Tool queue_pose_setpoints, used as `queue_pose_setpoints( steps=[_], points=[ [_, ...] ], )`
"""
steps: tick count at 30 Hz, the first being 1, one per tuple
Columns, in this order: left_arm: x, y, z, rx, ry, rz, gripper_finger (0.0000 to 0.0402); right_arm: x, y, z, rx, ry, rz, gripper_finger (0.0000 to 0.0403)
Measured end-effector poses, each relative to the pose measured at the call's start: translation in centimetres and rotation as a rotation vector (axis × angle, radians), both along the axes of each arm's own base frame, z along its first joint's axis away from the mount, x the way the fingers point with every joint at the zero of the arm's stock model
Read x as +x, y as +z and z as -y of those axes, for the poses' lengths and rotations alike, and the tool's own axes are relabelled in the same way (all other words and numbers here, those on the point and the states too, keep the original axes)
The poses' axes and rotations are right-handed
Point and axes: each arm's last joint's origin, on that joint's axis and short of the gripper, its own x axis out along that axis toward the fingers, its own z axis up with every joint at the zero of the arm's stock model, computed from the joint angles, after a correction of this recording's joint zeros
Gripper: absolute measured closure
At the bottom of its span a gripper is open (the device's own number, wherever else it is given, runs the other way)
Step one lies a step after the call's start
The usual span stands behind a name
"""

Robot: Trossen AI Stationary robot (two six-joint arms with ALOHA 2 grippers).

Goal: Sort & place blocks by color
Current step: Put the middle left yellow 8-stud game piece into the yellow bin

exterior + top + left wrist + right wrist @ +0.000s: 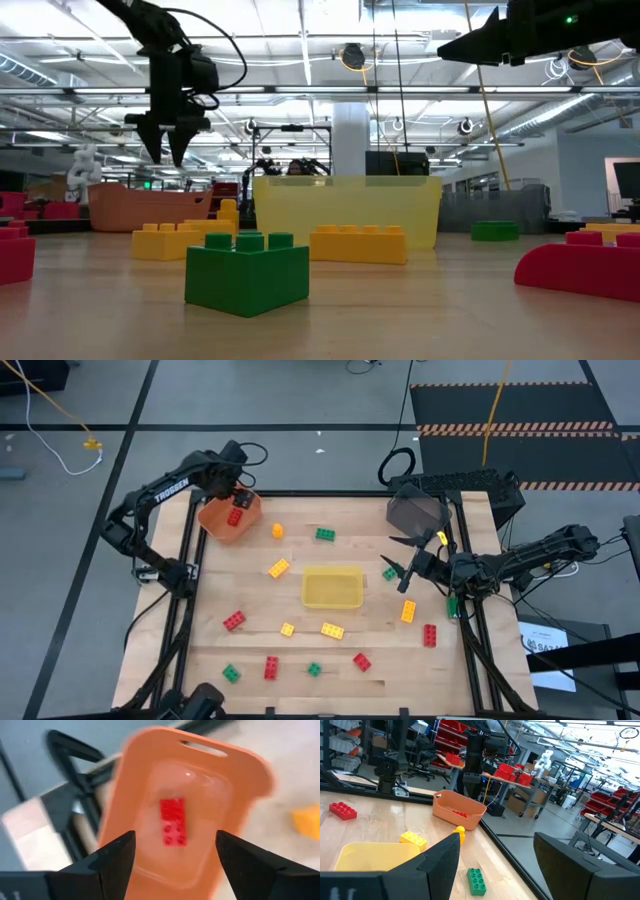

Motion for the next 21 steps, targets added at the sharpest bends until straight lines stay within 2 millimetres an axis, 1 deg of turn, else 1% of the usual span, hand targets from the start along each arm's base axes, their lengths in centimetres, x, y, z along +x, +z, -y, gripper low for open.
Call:
queue_pose_setpoints(
  steps=[3, 6, 11, 14, 16, 18, 21],
  points=[
    [1.0, -0.1, 0.9, -0.061, -0.071, 0.047, 0.0136, 0.0, -0.1, 0.0, -0.001, 0.000, -0.006, 0.0156],
    [2.5, -0.1, 2.3, -0.102, -0.148, 0.079, 0.0140, 0.0, -0.1, 0.0, -0.003, 0.000, -0.008, 0.0156],
    [5.8, -0.1, 5.6, -0.103, -0.296, 0.073, 0.0141, 0.0, -0.1, 0.0, -0.004, 0.000, -0.008, 0.0156],
    [7.5, 0.0, 7.4, -0.033, -0.367, 0.045, 0.0140, 0.0, -0.1, 0.0, -0.003, 0.000, -0.008, 0.0156],
    [8.5, 0.1, 8.1, 0.044, -0.390, 0.042, 0.0140, 0.0, -0.1, 0.0, 0.003, 0.000, -0.005, 0.0156],
    [9.4, 0.3, 8.8, 0.103, -0.397, 0.063, 0.0140, 0.0, -0.1, 0.0, 0.020, 0.001, 0.004, 0.0156],
    [10.6, 0.5, 9.6, 0.144, -0.419, 0.125, 0.0140, 0.0, -0.1, 0.0, 0.030, 0.002, 0.009, 0.0156]
  ],
)
